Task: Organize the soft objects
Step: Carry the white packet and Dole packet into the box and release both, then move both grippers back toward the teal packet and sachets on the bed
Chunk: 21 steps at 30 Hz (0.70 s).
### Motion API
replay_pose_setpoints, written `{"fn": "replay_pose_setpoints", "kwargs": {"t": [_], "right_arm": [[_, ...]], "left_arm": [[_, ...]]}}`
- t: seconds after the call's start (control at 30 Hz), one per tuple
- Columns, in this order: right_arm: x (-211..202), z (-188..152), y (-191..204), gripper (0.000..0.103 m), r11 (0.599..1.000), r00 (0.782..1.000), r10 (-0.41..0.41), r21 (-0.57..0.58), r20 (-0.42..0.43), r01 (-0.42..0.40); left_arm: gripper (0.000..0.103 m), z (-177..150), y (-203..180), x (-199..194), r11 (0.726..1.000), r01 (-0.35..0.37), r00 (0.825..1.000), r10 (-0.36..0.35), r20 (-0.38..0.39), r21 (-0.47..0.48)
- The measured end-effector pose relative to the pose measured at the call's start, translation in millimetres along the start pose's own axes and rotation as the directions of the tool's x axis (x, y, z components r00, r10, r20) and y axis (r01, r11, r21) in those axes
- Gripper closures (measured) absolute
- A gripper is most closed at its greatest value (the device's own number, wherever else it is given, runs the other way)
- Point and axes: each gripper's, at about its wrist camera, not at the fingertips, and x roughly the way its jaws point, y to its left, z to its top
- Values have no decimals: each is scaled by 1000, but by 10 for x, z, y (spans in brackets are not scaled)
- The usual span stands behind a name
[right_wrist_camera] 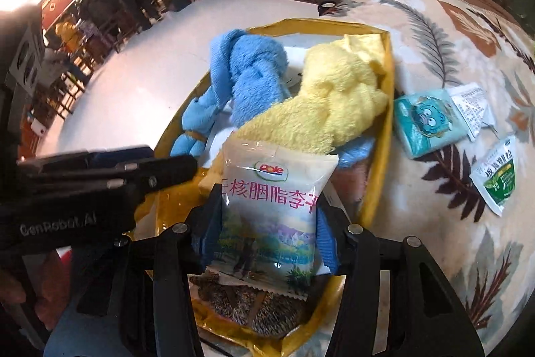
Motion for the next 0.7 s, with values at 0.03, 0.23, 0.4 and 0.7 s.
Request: {"fn": "replay_pose_setpoints", "kwargs": {"t": [0.03,0.23,0.4,0.7], "right_arm": [[-11,-2,13,49,1000,1000,23,-6,2,-23],[-401,86,100,49,993,991,117,-21,71,-116],[-785,74,-70,49,989,978,139,35,157,-146],[-1248,-101,-693,49,970,969,101,193,226,-146]], "left_arm": [[41,8,18,-28,1000,-11,1000,11,14,-1],[40,48,30,-221,996,-84,989,81,125,21],[38,53,-98,-438,986,-157,955,136,262,60],[37,48,-402,-486,987,-129,958,100,270,94]]}}
